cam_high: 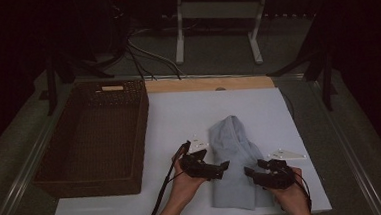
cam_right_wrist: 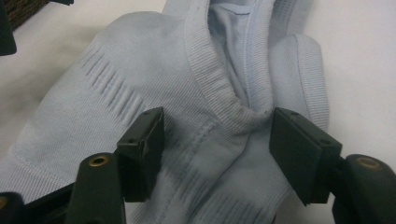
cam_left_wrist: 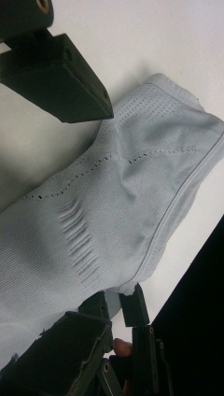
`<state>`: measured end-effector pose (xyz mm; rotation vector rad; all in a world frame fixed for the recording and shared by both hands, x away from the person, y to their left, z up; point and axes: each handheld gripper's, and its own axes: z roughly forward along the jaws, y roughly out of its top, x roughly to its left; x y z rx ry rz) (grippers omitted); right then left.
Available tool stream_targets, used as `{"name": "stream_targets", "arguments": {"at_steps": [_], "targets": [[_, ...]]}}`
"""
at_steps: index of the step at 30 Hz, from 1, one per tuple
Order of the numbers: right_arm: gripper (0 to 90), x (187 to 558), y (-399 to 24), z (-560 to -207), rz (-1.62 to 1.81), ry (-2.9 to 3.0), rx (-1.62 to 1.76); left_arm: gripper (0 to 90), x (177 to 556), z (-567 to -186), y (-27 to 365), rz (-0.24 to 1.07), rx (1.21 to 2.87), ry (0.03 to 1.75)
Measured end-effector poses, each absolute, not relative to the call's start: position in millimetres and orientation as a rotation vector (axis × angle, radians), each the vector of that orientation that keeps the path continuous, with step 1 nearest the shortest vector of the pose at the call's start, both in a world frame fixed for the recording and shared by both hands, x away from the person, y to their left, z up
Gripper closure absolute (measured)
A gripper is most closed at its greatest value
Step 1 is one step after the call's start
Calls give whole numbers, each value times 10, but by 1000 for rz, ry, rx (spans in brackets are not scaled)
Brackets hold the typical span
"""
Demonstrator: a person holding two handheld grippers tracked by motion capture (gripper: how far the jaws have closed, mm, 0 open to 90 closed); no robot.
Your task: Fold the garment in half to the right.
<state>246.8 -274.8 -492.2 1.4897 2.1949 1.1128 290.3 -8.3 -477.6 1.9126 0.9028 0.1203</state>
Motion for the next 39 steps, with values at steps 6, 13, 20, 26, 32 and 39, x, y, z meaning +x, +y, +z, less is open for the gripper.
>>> {"name": "stream_targets", "arguments": {"at_steps": [6,13,20,26,32,39], "targets": [[310,2497,-2710,-4925,1117,2219,1484,37,2903,-4777,-88,116,1911,899],[581,2494,-2720,-4911,1101,2216,1481,37,2902,-4779,-90,118,1914,898],[812,2469,-2742,-4851,1094,2189,1444,38,2898,-4791,-115,115,1911,893],[823,2452,-2749,-4739,1113,2113,1420,37,2887,-4782,-112,116,1907,882],[824,2455,-2854,-4698,1113,2058,1447,38,2890,-4777,-95,112,1905,873],[824,2469,-2999,-4643,1115,2013,1476,38,2881,-4781,-109,108,1893,846]]}}
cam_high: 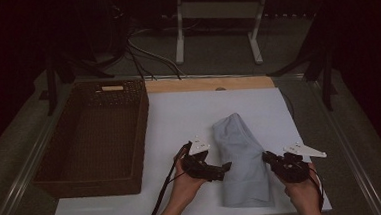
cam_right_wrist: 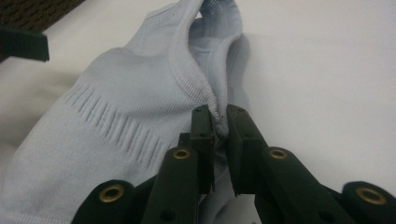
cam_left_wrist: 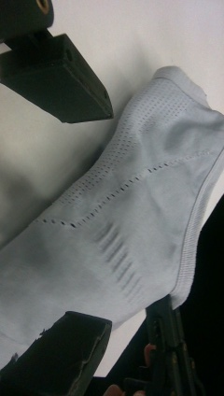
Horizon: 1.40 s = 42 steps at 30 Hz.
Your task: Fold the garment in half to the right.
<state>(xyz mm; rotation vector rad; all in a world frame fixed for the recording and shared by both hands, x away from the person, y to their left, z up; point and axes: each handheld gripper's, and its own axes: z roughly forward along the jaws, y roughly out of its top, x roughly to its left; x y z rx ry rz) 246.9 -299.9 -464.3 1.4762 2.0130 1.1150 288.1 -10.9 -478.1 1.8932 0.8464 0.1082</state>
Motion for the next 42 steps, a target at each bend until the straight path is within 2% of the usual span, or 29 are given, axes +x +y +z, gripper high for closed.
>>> {"name": "stream_targets", "arguments": {"at_steps": [16,24,35,36,42], "targets": [[821,2475,-3116,-4741,995,2049,1541,41,2859,-4869,-245,114,1956,817],[776,2453,-3097,-4763,974,2048,1549,41,2865,-4949,-336,70,1984,826],[583,2377,-3138,-4724,984,2014,1556,41,2861,-4978,-370,32,1983,815],[541,2328,-3147,-4698,1009,2016,1539,41,2857,-4976,-372,32,1984,813],[500,2247,-3132,-4711,1017,2040,1522,42,2853,-4980,-374,20,1986,811]]}}
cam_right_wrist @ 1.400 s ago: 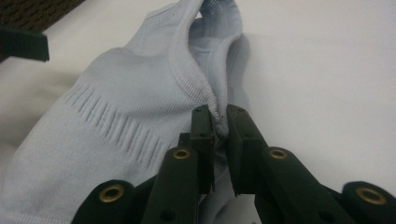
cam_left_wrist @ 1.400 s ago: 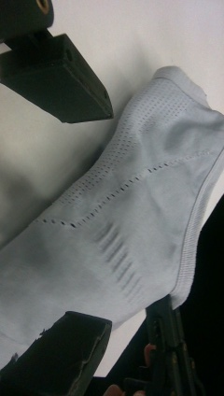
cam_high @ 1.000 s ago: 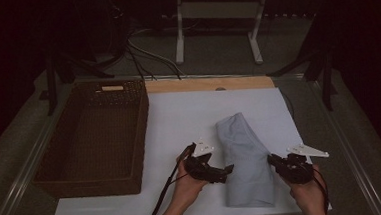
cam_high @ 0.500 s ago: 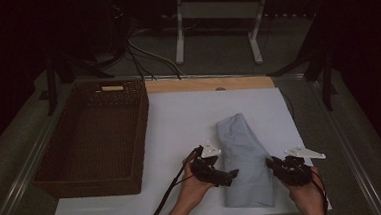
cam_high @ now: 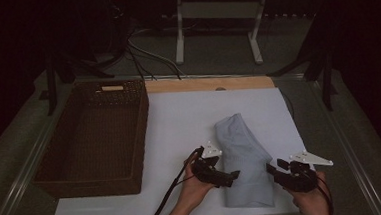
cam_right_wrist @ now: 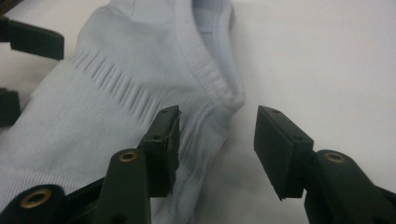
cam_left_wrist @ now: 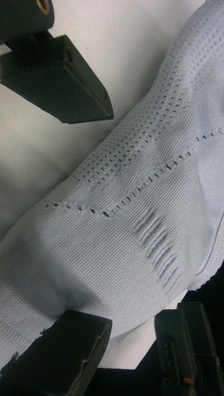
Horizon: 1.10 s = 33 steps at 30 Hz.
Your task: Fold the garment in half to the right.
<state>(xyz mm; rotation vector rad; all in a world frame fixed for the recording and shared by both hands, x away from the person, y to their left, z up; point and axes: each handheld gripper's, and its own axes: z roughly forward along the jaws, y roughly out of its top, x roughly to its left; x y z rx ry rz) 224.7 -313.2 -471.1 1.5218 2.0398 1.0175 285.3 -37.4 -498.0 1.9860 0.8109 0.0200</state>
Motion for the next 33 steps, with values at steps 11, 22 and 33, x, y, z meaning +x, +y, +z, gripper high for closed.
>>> {"name": "stream_targets", "arguments": {"at_steps": [11,22,33], "targets": [[526,2207,-3030,-4799,957,2105,1505,42,2839,-5012,-408,1,2003,810],[527,2169,-3024,-4878,903,2141,1519,43,2825,-5067,-464,-20,2035,806],[516,2185,-3020,-4914,871,2156,1523,251,2795,-5071,-491,-47,2067,805]]}}
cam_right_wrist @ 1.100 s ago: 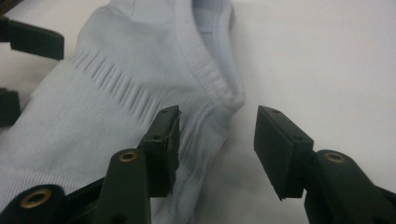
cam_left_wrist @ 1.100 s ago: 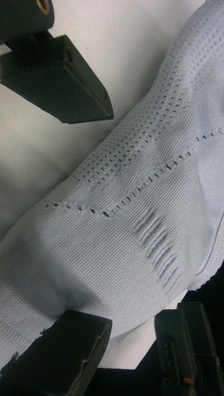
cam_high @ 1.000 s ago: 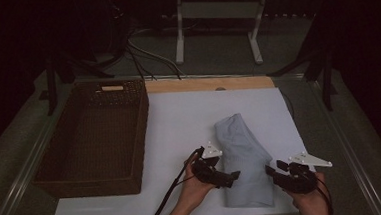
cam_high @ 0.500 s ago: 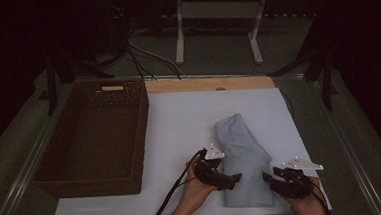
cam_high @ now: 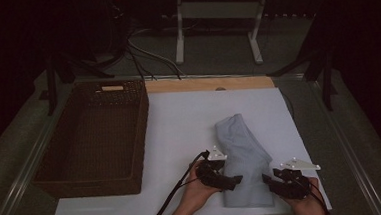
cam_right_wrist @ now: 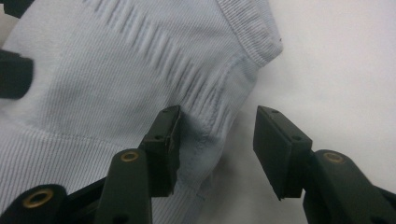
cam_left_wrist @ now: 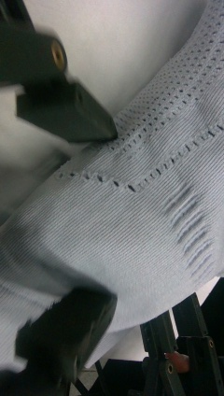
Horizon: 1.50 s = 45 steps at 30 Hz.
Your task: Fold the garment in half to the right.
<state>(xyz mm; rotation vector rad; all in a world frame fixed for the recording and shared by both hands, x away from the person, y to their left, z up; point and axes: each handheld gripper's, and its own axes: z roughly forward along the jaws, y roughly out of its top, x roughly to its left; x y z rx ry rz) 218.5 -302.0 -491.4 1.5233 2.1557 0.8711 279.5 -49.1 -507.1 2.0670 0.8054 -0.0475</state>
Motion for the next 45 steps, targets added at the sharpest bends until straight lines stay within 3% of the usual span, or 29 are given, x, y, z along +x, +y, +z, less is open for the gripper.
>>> {"name": "stream_targets", "arguments": {"at_steps": [2,6,16,27,36,45], "targets": [[515,2186,-3019,-4919,867,2158,1523,275,2783,-5066,-493,-41,2080,793],[501,2195,-3010,-4943,860,2177,1529,460,2770,-5052,-487,-21,2111,762],[471,2214,-2979,-4978,845,2208,1542,765,2719,-4991,-505,44,2135,726],[525,2282,-2982,-5030,859,2250,1610,788,2702,-4973,-510,58,2133,729],[767,2299,-2994,-5016,883,2271,1628,789,2687,-4952,-527,100,2147,713],[790,2372,-2890,-4965,887,2254,1576,791,2768,-4918,-427,125,2136,749]]}}
